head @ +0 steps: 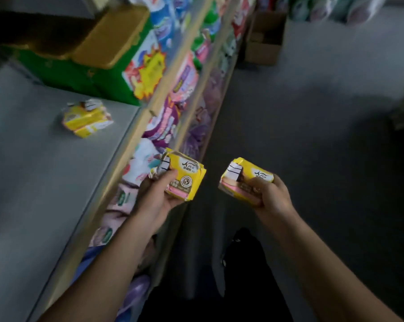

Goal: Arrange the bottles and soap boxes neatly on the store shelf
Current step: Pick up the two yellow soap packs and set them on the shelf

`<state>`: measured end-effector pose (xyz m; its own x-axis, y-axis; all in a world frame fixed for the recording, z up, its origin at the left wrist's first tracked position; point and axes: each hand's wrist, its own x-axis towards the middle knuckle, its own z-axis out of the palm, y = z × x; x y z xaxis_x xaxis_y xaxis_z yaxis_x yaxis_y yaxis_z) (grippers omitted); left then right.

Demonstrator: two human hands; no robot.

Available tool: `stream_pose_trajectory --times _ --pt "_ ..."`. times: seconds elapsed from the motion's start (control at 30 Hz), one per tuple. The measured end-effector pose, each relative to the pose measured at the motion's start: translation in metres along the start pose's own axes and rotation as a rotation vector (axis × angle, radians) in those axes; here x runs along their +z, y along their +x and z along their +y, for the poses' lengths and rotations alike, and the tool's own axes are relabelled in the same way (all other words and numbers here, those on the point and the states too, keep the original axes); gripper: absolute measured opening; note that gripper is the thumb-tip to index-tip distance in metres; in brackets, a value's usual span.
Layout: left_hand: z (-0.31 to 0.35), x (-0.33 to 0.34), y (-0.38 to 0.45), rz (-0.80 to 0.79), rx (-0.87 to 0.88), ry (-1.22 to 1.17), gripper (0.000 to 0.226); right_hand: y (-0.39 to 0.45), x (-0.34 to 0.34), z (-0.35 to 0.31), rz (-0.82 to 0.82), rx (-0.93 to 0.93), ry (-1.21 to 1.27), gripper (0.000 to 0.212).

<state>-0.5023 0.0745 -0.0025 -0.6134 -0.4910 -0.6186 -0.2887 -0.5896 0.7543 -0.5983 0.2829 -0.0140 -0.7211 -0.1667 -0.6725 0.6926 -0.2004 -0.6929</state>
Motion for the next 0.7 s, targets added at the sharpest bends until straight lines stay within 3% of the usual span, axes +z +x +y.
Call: stream_pose_trajectory --times 0.3,0.7 --pt "-0.021 0.134 0.036 -0.031 -0.151 0.18 0.015 0.025 -0.1 -0.067 0.141 0.134 0.16 0.021" --pt "0.022 0.288 0.19 -0.156 -0.233 0.264 0.018 0.175 -0.097 -0.182 0.376 0.082 0.159 0.012"
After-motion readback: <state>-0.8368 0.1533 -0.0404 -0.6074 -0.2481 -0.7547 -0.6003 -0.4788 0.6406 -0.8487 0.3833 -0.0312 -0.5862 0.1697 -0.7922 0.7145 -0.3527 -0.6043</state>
